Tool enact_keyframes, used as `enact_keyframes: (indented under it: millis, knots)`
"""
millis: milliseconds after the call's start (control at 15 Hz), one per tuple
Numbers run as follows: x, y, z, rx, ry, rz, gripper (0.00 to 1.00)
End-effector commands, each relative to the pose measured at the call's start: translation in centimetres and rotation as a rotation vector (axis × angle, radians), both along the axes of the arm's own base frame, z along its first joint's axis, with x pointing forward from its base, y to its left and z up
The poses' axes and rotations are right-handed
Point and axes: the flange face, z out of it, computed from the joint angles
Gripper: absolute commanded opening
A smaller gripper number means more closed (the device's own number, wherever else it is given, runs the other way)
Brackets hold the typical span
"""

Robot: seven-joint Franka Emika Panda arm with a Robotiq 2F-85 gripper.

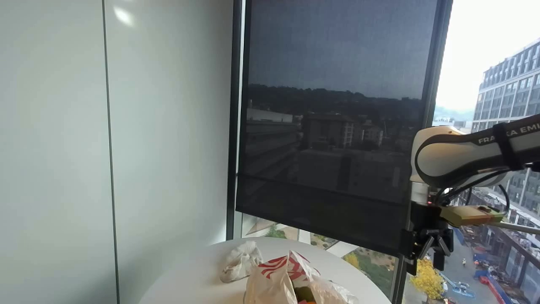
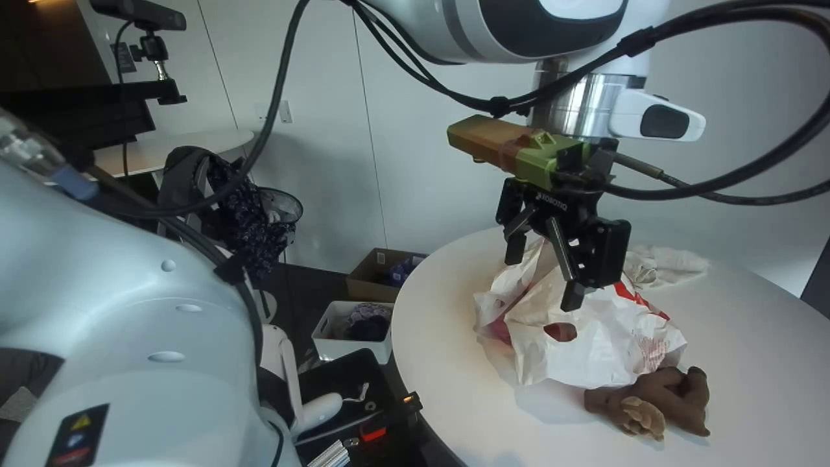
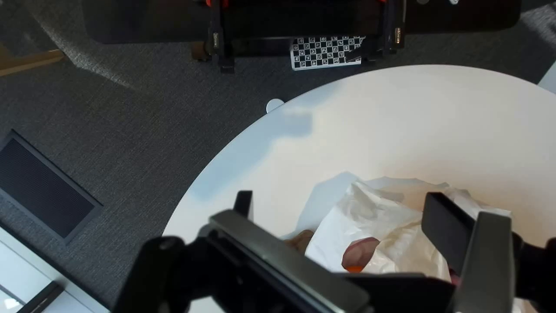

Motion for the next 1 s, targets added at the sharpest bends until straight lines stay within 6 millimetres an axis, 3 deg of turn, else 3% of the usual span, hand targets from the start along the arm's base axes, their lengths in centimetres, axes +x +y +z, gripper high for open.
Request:
enact_keyframes:
  millis: [0, 400, 467, 533, 667, 733, 867, 933]
  knots:
    - [0.0, 0.0, 0.0, 0.000, 0.001, 0.000, 1.00]
    - [0.1, 0.8, 0.6, 0.013, -0.028, 0.244, 1.00]
    - [-0.7, 7.9, -1.7, 0.004, -0.010, 0.296, 1.00]
    - [-0.5, 9.0, -1.8, 0.025, -0.026, 0.315, 1.00]
    - [0.2, 14.2, -2.6, 0.036, -0.041, 0.385, 1.00]
    - [-0.4, 10.1, -1.9, 0.029, -0.030, 0.343, 1.00]
    - [-0.8, 14.1, -3.0, 0.017, -0.030, 0.393, 1.00]
    - [-0.7, 14.6, -3.3, 0.015, -0.023, 0.398, 1.00]
